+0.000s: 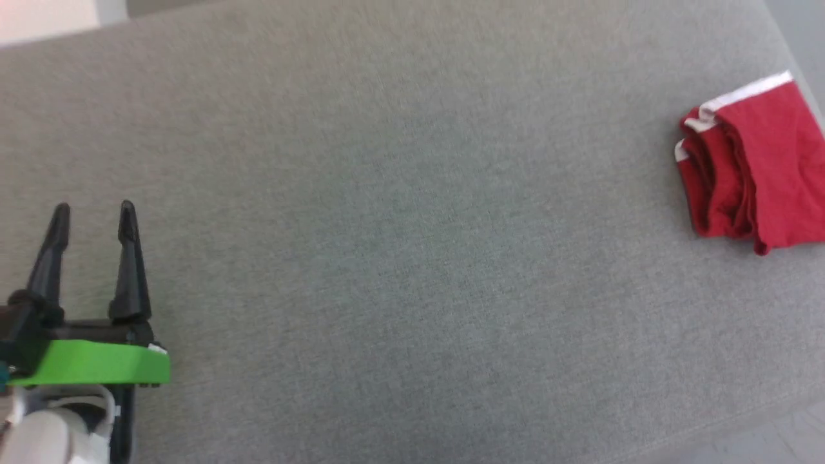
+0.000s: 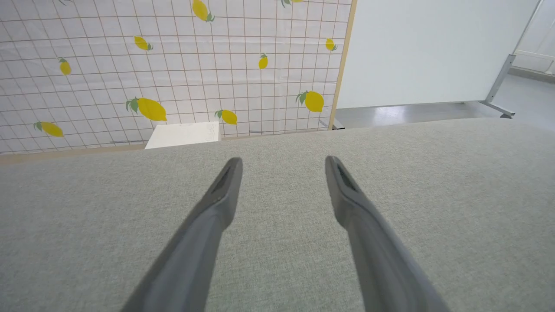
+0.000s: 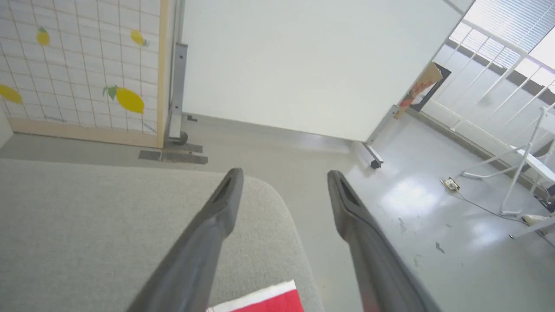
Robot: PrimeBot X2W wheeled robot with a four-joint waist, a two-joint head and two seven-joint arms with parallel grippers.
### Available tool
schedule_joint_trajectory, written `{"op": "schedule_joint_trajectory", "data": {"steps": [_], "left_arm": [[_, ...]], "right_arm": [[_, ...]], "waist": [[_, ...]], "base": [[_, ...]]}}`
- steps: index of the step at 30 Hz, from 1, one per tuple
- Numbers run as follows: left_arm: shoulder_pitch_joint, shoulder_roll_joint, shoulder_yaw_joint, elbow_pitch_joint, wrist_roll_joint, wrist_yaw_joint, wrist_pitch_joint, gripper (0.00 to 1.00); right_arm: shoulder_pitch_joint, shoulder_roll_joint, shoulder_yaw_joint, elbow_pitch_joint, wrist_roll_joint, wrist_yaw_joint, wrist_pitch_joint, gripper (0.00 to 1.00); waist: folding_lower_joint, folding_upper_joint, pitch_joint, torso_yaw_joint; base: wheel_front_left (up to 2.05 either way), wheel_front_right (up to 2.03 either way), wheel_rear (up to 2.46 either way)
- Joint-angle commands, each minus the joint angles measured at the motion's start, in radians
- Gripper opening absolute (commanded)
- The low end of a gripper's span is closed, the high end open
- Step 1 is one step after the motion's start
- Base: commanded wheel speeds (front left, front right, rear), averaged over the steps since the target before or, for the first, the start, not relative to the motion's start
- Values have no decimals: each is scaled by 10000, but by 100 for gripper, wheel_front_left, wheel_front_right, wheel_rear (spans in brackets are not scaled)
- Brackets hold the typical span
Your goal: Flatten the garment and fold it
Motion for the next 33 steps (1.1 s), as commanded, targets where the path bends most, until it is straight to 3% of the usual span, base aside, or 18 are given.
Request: {"op": "schedule_joint_trajectory", "data": {"steps": [1, 7, 13, 24, 33], "left_arm": [[-119, -99, -33, 118, -54, 93, -100, 100], [-295, -570, -251, 773, -64, 289, -308, 100], [-299, -1050, -384, 1261, -157, 506, -433, 100], [-432, -1587, -619, 1962, -101, 664, -614, 100], [-350, -1781, -911, 2640, -7, 537, -672, 100]], "right_arm": [[52, 275, 51, -302, 182, -19, -230, 100], [781, 1805, 355, -1892, 637, -19, -1368, 100], [2073, 2990, 85, -2562, 648, -19, -2911, 100], [4546, 3091, 789, -995, 2057, -19, -4999, 100], [6028, 3093, 978, 130, 1605, -19, -5820, 100]], "waist": [[-1, 0, -921, 490], [-1, 0, -1976, 1166], [-1, 0, -2762, 1866], [-1, 0, -3723, 3020], [-1, 0, -4213, 3352]], "base": [[0, 0, 0], [0, 0, 0], [0, 0, 0], [0, 0, 0], [0, 0, 0]]}}
